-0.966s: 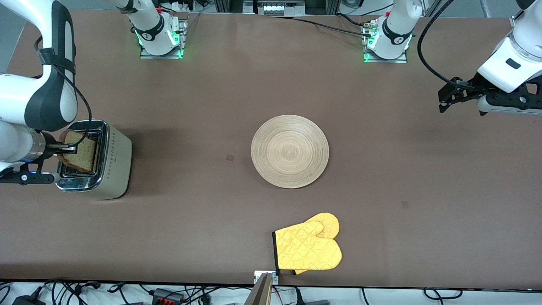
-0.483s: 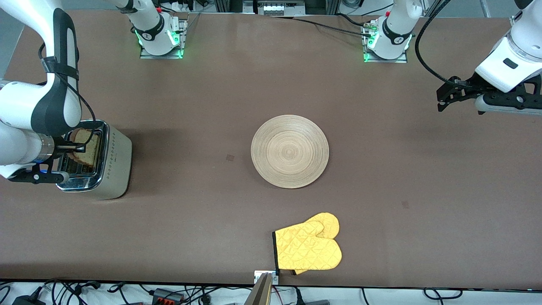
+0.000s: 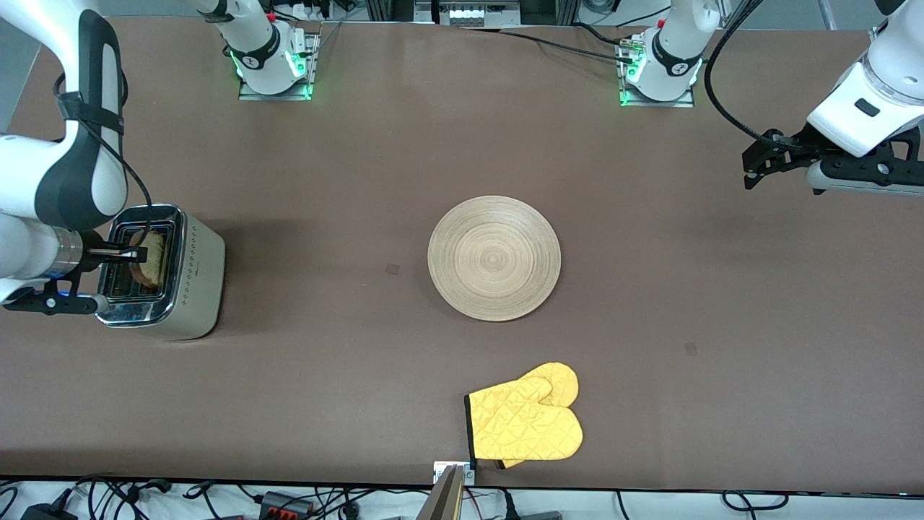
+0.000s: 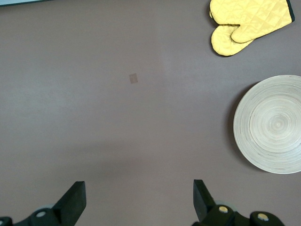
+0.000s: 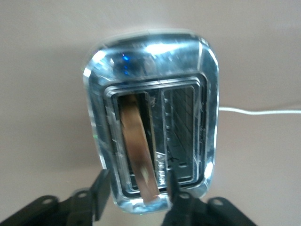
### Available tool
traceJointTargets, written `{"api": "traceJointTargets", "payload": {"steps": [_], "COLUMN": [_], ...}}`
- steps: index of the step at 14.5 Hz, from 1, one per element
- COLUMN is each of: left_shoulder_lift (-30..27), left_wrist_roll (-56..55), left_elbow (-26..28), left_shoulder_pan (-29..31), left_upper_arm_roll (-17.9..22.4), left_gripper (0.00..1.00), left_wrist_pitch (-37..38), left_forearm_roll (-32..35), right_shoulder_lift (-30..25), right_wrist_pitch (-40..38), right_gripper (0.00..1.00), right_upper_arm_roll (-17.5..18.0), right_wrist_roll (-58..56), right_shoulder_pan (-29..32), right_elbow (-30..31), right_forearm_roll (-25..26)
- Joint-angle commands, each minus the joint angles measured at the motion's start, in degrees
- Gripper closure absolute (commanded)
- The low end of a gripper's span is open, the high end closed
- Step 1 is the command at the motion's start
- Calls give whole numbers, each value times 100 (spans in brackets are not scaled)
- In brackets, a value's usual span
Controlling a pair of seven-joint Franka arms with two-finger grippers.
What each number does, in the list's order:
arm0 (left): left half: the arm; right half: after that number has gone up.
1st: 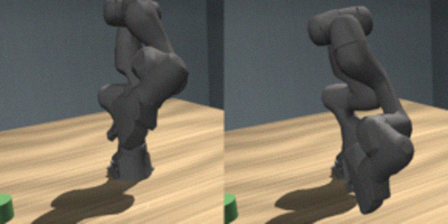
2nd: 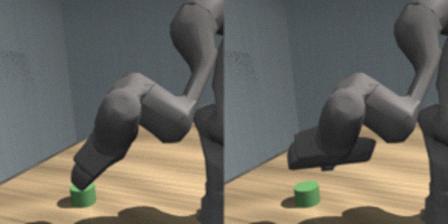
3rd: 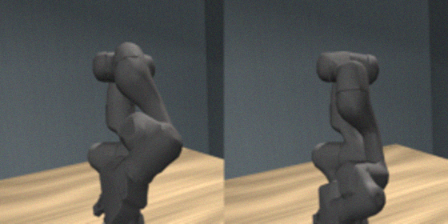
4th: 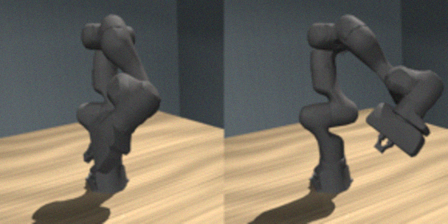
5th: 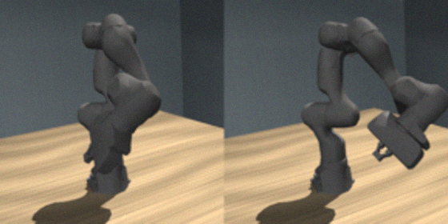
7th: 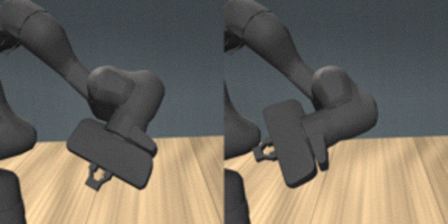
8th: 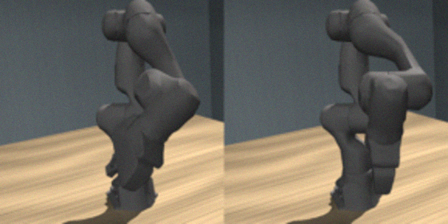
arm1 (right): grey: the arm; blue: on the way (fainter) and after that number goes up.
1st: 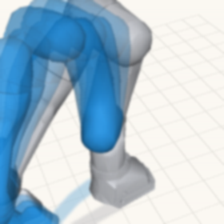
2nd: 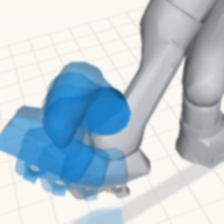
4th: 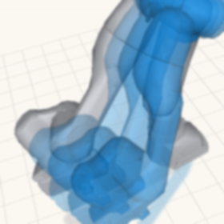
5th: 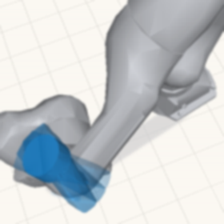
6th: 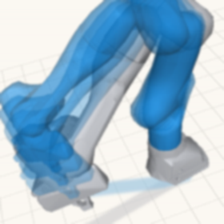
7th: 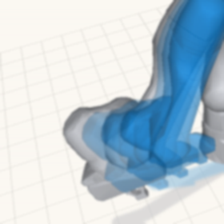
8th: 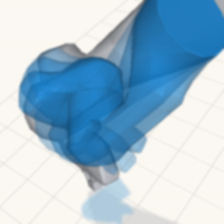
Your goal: Move plate and put bread in toaster
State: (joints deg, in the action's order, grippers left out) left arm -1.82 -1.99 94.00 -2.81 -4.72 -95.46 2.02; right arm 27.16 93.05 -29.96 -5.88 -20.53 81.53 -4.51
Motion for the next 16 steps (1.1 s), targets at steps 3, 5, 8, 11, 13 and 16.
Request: {"api": "traceJointTargets", "payload": {"steps": [3, 5, 8, 11, 13, 16], "left_shoulder_lift": [68, 76, 68, 76, 76, 68], "left_wrist_roll": [-47, -47, -47, -47, -47, -47], "left_elbow": [-189, -189, -189, -189, -197, -189], "left_shoulder_pan": [-27, -27, -27, -27, -27, -36], "left_upper_arm_roll": [-29, -29, -29, -29, -29, -38], "left_gripper": [0, 0, 0, 0, 0, 0], "left_wrist_pitch": [151, 151, 151, 151, 142, 142], "left_forearm_roll": [-26, -26, -26, -26, -26, -18], "right_shoulder_lift": [-315, -588, -755, -818, -800, -818], "right_wrist_pitch": [-86, -269, -428, -446, -446, -551], "right_gripper": [0, 0, 0, 0, 0, 0], "right_upper_arm_roll": [17, 34, 43, 35, 43, 43], "right_wrist_roll": [-54, -10, 87, 61, 17, 95], "right_shoulder_pan": [5, -21, -65, -135, -100, -135], "right_elbow": [-506, -323, -278, -418, -550, -559], "right_forearm_roll": [-252, -252, -252, -444, -647, -639]}}
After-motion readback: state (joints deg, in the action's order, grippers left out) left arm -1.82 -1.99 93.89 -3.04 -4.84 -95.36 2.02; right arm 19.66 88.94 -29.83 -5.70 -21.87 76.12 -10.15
